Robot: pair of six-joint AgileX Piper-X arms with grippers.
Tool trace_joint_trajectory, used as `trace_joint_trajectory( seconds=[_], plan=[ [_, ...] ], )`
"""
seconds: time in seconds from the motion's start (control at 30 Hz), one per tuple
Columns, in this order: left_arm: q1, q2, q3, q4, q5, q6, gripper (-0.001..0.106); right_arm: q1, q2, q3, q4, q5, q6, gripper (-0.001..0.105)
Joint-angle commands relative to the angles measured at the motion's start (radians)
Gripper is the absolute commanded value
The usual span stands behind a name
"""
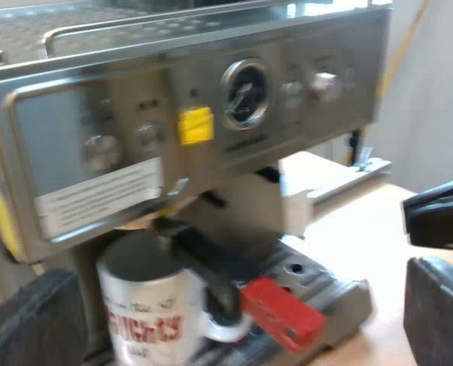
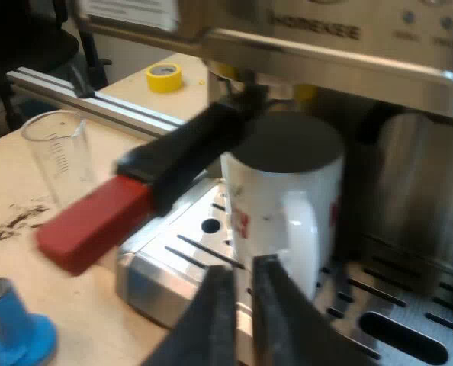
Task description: Place mug into machine
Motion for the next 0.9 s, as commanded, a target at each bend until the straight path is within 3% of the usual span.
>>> trace_joint_trajectory(
  seconds=[0.03,0.33,0.77,0.9],
  plan=[
    [-0.005,-0.005,-0.037,0.056,0.017,-0.004,0.085,0.082,-0.015,-0.009,-0.004,0.098,-0.014,0.000],
    [-0.005,-0.006,-0.084,0.065,0.017,-0.004,0.085,0.145,-0.007,-0.102,-0.003,0.293,0.047,0.000],
    [-0.005,-0.006,-0.117,0.085,0.017,-0.004,0.085,0.125,0.254,-0.335,-0.003,0.369,0.046,0.000],
    [-0.005,-0.006,-0.148,0.169,0.009,-0.004,0.085,0.089,0.333,-0.410,-0.003,0.368,0.046,0.000]
  ],
)
